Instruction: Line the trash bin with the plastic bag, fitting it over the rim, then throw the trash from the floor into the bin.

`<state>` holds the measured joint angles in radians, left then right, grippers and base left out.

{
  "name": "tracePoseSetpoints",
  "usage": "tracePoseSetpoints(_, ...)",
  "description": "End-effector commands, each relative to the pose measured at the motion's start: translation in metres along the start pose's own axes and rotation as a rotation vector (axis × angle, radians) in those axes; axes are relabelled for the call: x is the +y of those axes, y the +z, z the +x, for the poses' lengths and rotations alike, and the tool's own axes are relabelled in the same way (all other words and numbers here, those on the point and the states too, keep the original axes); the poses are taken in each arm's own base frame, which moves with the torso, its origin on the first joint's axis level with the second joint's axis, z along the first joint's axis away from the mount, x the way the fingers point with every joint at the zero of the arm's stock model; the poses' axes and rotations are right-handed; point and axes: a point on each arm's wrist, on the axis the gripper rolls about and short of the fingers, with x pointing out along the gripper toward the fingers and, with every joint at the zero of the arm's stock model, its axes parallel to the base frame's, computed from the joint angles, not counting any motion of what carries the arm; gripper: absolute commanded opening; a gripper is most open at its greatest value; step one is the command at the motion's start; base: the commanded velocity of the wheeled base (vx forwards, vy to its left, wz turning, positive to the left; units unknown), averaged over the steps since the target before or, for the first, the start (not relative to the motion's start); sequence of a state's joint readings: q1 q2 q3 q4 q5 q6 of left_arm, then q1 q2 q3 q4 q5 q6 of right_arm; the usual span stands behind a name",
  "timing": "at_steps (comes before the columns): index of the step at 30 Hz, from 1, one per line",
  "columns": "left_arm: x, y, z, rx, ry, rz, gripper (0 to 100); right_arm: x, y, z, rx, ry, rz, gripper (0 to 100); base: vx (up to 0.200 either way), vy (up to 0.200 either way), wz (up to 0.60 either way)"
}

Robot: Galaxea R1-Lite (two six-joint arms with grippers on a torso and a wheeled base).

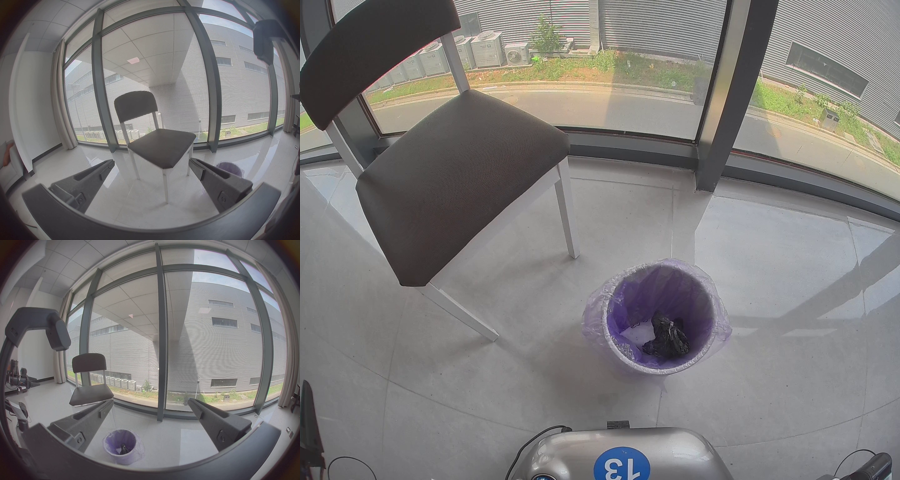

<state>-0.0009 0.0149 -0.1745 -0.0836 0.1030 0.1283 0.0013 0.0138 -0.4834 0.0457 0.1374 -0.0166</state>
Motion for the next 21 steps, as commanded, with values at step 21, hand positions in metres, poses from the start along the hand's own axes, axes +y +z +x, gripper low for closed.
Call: tracePoseSetpoints(21,-0.008,-0.052,0.004,0.185,-0.053,-0.122,100,-0.002,-0.045,0.011,0.071,-0.040,-0.002,100,0.000,0.000,0.00)
